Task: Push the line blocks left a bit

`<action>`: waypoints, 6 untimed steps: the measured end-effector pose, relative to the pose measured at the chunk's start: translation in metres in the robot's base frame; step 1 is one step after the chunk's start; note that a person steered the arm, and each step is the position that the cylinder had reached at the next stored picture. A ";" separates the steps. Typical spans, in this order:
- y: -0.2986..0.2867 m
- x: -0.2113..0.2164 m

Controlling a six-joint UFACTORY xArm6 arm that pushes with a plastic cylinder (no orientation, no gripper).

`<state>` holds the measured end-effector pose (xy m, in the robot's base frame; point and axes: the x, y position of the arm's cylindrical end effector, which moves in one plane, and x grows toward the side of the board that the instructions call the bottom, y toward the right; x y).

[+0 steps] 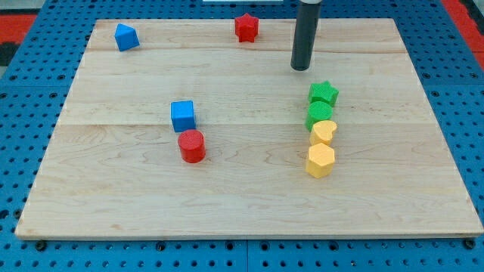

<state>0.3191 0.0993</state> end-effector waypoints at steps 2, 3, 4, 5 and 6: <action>0.142 0.025; 0.104 0.114; 0.029 0.142; 0.028 0.095; 0.013 0.082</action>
